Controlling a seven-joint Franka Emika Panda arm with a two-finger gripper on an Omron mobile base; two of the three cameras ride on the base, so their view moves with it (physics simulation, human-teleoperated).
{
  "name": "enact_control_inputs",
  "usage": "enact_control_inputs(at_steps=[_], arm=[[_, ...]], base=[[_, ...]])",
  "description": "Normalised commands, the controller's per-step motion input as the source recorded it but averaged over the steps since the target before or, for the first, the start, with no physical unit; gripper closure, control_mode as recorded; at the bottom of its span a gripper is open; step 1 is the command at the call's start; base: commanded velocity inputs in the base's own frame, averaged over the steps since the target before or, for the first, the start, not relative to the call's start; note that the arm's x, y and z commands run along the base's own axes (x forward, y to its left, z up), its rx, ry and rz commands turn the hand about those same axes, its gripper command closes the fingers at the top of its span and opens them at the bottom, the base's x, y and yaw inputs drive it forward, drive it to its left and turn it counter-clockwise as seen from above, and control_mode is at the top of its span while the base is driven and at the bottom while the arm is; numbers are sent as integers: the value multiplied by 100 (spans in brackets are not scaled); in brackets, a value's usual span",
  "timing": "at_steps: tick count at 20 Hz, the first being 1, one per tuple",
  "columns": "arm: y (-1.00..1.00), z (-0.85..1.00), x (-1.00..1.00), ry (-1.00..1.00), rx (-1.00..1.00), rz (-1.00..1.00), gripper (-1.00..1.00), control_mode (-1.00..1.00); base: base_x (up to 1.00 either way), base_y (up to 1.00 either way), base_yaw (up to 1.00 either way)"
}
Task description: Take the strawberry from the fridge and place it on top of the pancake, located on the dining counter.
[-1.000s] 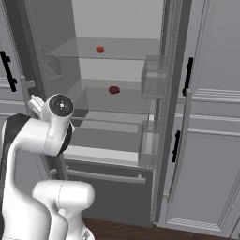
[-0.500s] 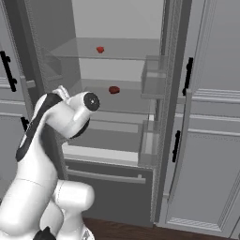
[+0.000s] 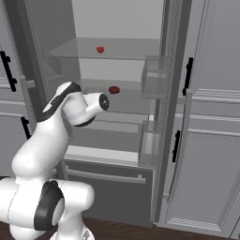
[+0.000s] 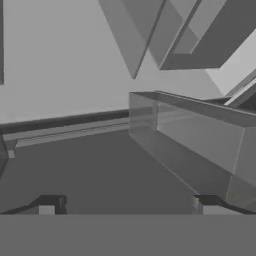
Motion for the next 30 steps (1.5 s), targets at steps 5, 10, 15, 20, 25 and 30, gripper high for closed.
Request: enact_control_inputs(at_steps=[5, 10, 15, 20, 25, 30], arm=[[55, -5, -10, 0, 7, 16, -100, -100], [52, 0, -58, 0, 2, 24, -100, -100], [64, 0, -51, 0, 1, 25, -100, -100], [84, 0, -32, 0, 0, 21, -100, -100], [93, 0, -18, 0, 0, 18, -100, -100], [88, 0, -17, 0, 0, 16, -100, -100]], base=[[0, 0, 0], [0, 0, 0], [0, 0, 0], [0, 0, 0], [0, 0, 0], [0, 0, 0]])
